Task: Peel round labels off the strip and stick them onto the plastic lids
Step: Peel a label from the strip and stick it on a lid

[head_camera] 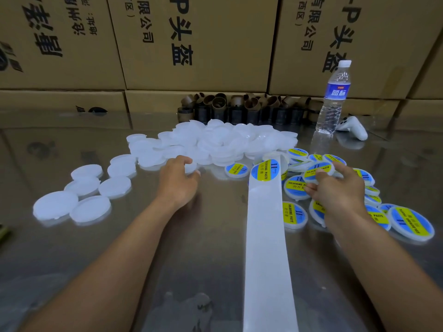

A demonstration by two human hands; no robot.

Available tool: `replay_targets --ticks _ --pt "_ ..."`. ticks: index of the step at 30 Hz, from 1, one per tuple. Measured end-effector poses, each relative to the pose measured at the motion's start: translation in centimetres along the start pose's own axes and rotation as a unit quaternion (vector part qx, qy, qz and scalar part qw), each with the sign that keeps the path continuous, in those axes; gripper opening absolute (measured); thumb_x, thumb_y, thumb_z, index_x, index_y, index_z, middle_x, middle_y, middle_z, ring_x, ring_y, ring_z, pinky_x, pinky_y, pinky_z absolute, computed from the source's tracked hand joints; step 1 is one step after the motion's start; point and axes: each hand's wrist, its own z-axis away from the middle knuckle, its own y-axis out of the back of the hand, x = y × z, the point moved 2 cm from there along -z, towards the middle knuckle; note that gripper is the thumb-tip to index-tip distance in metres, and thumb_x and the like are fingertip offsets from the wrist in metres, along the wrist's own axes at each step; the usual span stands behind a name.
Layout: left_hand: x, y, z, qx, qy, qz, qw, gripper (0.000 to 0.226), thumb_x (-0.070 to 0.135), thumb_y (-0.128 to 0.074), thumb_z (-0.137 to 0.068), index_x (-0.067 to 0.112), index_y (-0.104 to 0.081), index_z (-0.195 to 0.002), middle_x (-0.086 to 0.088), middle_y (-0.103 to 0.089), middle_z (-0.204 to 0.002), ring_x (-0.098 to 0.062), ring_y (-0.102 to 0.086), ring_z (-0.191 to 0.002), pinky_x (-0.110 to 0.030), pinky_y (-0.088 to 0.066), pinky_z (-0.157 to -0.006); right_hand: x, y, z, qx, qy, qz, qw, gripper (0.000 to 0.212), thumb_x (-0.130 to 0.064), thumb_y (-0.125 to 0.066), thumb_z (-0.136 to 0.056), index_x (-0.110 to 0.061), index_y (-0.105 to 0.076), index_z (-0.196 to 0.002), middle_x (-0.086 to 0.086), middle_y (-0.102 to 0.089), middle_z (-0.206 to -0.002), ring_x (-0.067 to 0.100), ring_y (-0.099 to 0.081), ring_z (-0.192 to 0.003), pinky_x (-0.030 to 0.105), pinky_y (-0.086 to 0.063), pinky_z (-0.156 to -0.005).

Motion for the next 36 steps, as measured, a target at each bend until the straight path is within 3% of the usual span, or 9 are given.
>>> replay_targets --ticks 3,6,9,12,15,18,23,30,36 --pt "-0.1 0.1 0.1 -0.018 -0.011 -0.070 0.997 0.046 0.026 -0.053 -0.096 0.011 -0.044 -0.139 -0.007 -0.039 -0.147 -0.027 -0.028 -0.138 -0.036 -0.025 -0.111 0.3 0.0 -0.3 -0.009 0.004 0.008 1.000 0.055 -0.012 -0.053 -0.094 -0.010 -0.032 -0.144 0.005 -0.059 -0.076 0.016 -0.064 -0.068 0.030 -0.052 -0.075" --pt "-0.4 0.0 0.2 -0.058 -0.014 -0.138 0.989 0.055 0.034 -0.048 -0.097 0.012 -0.035 -0.146 -0.005 -0.034 -0.152 -0.025 -0.023 -0.143 -0.045 -0.018 -0.116 0.5 -0.2 -0.4 -0.006 0.057 0.070 0.996 0.049 -0.017 -0.056 -0.090 0.001 -0.041 -0.133 0.004 -0.061 -0.080 0.033 -0.065 -0.094 0.048 -0.048 -0.094" --pt "-0.5 -0.2 0.2 -0.079 -0.011 -0.183 0.980 0.056 0.038 -0.045 -0.098 0.015 -0.033 -0.147 -0.005 -0.040 -0.148 -0.027 -0.027 -0.141 -0.049 -0.015 -0.116 0.5 -0.5 -0.3 -0.026 0.058 0.110 0.992 0.068 -0.026 -0.056 -0.089 -0.003 -0.026 -0.145 0.018 -0.052 -0.132 0.034 -0.051 -0.123 0.048 -0.042 -0.103" --pt "-0.2 -0.2 0.4 -0.076 -0.020 -0.220 0.972 0.052 0.039 -0.044 -0.098 0.016 -0.037 -0.144 -0.005 -0.043 -0.146 -0.029 -0.031 -0.138 -0.048 -0.015 -0.115 0.4 -0.5 -0.2 -0.036 0.076 0.132 0.988 0.074 -0.028 -0.054 -0.089 -0.009 -0.017 -0.150 0.010 -0.038 -0.148 0.027 -0.041 -0.134 0.046 -0.035 -0.109" --pt "0.3 0.0 0.7 -0.068 -0.035 -0.275 0.958 0.039 0.039 -0.042 -0.097 0.018 -0.049 -0.129 -0.005 -0.050 -0.135 -0.030 -0.039 -0.129 -0.046 -0.019 -0.110 0.1 -0.4 0.3 -0.030 0.096 0.149 0.984 0.071 -0.025 -0.054 -0.089 -0.013 -0.019 -0.150 0.007 -0.037 -0.149 0.028 -0.050 -0.126 0.048 -0.039 -0.106" --pt "0.9 0.2 1.2 -0.065 -0.037 -0.301 0.951 0.034 0.039 -0.042 -0.097 0.017 -0.054 -0.120 -0.005 -0.052 -0.126 -0.030 -0.043 -0.125 -0.048 -0.022 -0.111 -0.2 -0.4 0.6 -0.019 0.107 0.143 0.984 0.061 -0.019 -0.054 -0.090 -0.018 -0.029 -0.145 0.007 -0.040 -0.143 0.024 -0.069 -0.085 0.049 -0.050 -0.092" --pt "1.6 0.8 1.8 -0.026 -0.053 -0.312 0.948 0.028 0.033 -0.043 -0.097 0.016 -0.059 -0.113 -0.004 -0.058 -0.117 -0.028 -0.053 -0.113 -0.042 -0.031 -0.099 -0.1 -0.5 0.5 -0.025 0.108 0.138 0.984 0.056 -0.020 -0.058 -0.087 -0.019 -0.038 -0.139 0.006 -0.040 -0.140 0.034 -0.054 -0.117 0.052 -0.043 -0.099" --pt "0.2 1.1 1.2 -0.025 0.001 -0.251 0.968 0.056 0.035 -0.052 -0.095 0.014 -0.035 -0.143 -0.012 -0.040 -0.144 -0.033 -0.035 -0.134 -0.047 -0.025 -0.109 -0.2 -0.9 0.9 -0.046 0.116 0.113 0.986 0.051 -0.016 -0.058 -0.086 -0.023 -0.043 -0.134 -0.002 -0.044 -0.130 0.032 -0.056 -0.114 0.051 -0.045 -0.097" --pt "-0.2 1.0 0.9 -0.002 -0.005 -0.217 0.976 0.049 0.034 -0.053 -0.095 0.013 -0.040 -0.137 -0.011 -0.050 -0.136 -0.032 -0.043 -0.127 -0.045 -0.030 -0.104 -0.7 -1.0 1.6 -0.056 0.132 0.115 0.983 0.043 -0.012 -0.057 -0.086 -0.023 -0.050 -0.127 -0.004 -0.047 -0.118 0.033 -0.063 -0.094 0.053 -0.048 -0.090"
